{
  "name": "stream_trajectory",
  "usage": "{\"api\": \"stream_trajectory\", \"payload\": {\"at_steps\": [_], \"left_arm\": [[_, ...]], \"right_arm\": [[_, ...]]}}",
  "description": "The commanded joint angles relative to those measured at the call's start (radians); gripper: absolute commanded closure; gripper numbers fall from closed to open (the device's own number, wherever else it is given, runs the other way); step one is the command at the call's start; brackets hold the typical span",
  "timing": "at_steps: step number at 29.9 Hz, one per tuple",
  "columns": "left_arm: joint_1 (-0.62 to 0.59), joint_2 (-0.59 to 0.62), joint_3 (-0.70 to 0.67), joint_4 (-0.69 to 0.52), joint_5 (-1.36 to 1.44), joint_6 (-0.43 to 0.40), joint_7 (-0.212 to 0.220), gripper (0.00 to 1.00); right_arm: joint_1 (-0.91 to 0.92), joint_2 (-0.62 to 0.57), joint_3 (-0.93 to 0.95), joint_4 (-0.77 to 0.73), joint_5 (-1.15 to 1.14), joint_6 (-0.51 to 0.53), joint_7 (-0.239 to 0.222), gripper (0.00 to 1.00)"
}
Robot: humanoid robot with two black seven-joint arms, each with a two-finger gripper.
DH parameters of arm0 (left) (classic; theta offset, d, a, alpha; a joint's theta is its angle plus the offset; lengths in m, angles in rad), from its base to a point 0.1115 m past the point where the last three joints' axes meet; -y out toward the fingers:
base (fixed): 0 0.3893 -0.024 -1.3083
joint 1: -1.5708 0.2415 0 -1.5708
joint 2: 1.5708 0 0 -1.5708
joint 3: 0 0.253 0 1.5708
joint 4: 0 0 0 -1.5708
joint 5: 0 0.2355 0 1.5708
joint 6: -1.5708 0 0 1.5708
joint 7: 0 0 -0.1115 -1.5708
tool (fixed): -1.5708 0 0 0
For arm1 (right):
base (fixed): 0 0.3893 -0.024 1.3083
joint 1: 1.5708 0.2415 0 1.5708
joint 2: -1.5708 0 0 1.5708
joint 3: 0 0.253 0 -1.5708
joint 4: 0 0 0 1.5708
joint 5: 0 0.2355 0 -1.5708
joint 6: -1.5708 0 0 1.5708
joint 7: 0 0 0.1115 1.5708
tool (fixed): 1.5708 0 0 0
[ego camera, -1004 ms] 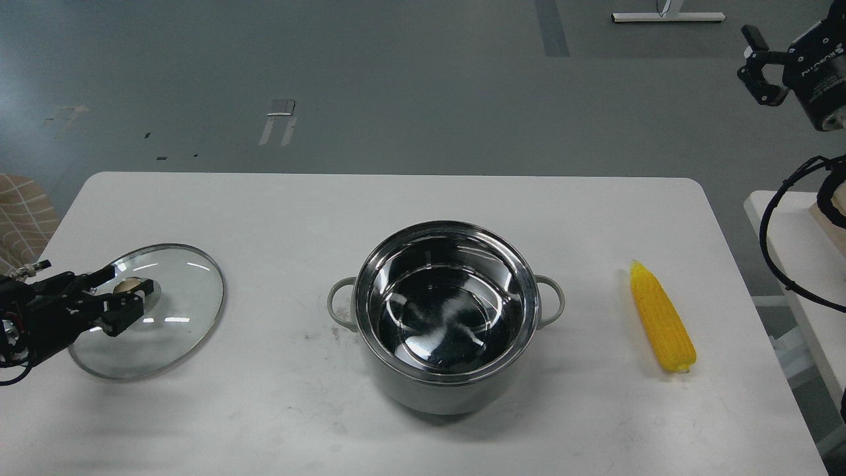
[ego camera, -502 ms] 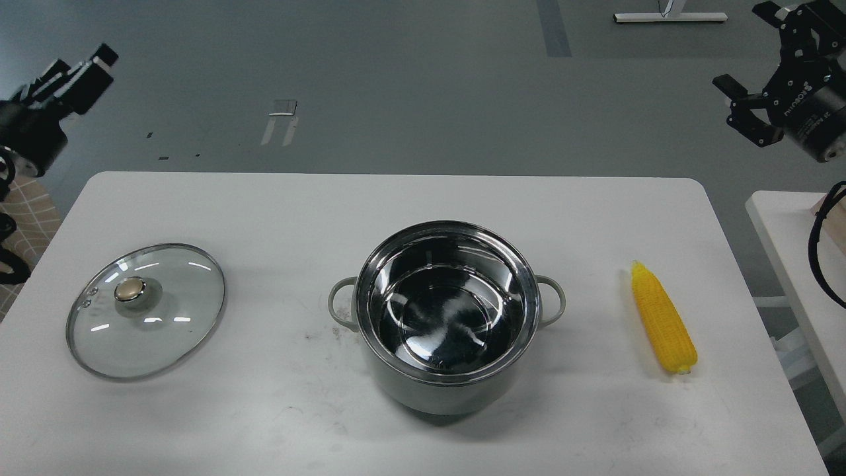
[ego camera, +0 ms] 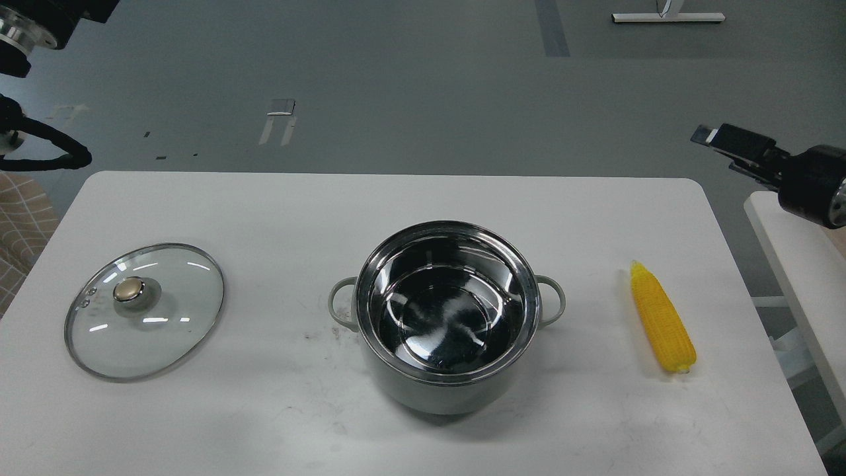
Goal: Open pot and put corn in
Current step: 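Lower the right gripper onto the yellow corn and grasp it, then lift the corn with the right gripper and lower it into the pot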
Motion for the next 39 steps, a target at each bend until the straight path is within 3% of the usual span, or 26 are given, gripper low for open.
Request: {"api": "stream_trajectory", "payload": {"at_steps": [1,3,12,15,26,30,34,39], "left_arm": [[0.018,-0.005,-0.073,0.003,-0.055,-0.118,0.116,0.02],[0.039,-0.019,-0.082,0.008,-0.06,-0.126,0.147,0.02],[0.062,-0.046,-0.082,0.008,-0.078,-0.126,0.149,0.02],[0.062,-0.048,-0.09,0.008,-0.09,-0.138,0.15,0.02],[0.061,-0.054,-0.115,0.002,-0.118,-0.154,0.152,0.02],[0.061,-0.054,-0.116,0.002,-0.118,-0.154,0.152,0.02],[0.061,-0.054,-0.116,0.002,-0.117,-0.154,0.153,0.02],[0.061,-0.055,-0.115,0.0,-0.117,-0.154,0.155,0.02]], "right_arm": [[-0.023,-0.014,-0.08,0.027,-0.147,0.0,0.0,0.0],[-0.02,-0.014,-0.142,0.022,-0.22,0.0,0.0,0.0],[-0.028,0.075,-0.294,-0.048,-0.328,-0.003,-0.009,0.0],[-0.043,0.097,-0.308,-0.065,-0.34,-0.006,-0.026,0.04],[-0.071,0.152,-0.313,-0.114,-0.342,-0.006,-0.066,0.54],[-0.06,0.151,-0.298,-0.097,-0.333,-0.015,-0.068,0.96],[-0.054,0.143,-0.204,-0.08,-0.325,-0.027,-0.061,1.0],[-0.06,0.195,0.05,0.019,-0.302,-0.02,-0.055,1.0]]}}
